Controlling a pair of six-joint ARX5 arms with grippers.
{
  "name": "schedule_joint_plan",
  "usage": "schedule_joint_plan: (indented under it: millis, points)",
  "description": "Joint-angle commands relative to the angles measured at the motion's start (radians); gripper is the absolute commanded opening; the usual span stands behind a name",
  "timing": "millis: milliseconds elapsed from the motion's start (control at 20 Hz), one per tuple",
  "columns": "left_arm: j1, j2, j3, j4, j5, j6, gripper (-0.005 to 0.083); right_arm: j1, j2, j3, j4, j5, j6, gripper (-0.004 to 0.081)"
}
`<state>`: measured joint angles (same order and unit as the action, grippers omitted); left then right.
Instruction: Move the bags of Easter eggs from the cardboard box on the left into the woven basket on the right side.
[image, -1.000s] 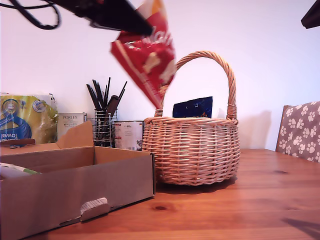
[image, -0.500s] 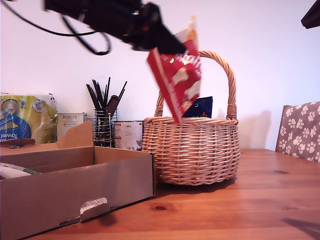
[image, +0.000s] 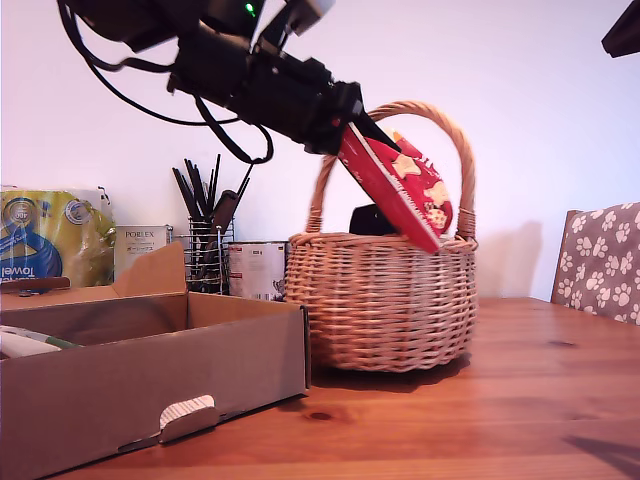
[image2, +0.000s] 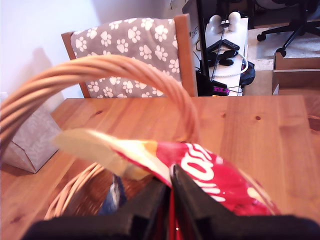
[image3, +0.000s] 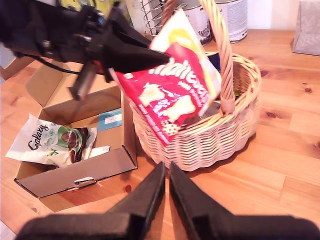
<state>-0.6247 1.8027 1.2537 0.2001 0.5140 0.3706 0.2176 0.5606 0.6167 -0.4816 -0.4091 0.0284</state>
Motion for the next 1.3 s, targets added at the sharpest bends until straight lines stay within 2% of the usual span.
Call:
schedule_joint_plan:
  millis: [0, 500, 950, 1250]
  points:
    - [0.001, 0.011, 0.016, 0.018, -0.003, 0.016, -0.0021, 0.005, 0.000, -0.014, 0.005, -0.001, -0.003, -0.0013]
    - [0.016, 0.013, 0.095, -0.008, -0.011, 0.034, -0.0021, 0.005, 0.019, -0.014, 0.006, -0.001, -0.002, -0.0013]
    - [0.014, 0.152, 0.095, 0.012, -0.008, 0.049, -0.0021, 0.005, 0.019, -0.014, 0.006, 0.000, -0.003, -0.0013]
    - [0.020, 0.234, 0.095, 0.008, -0.118, 0.061, -0.0021, 0.005, 0.019, -0.014, 0.005, -0.001, -0.002, -0.0013]
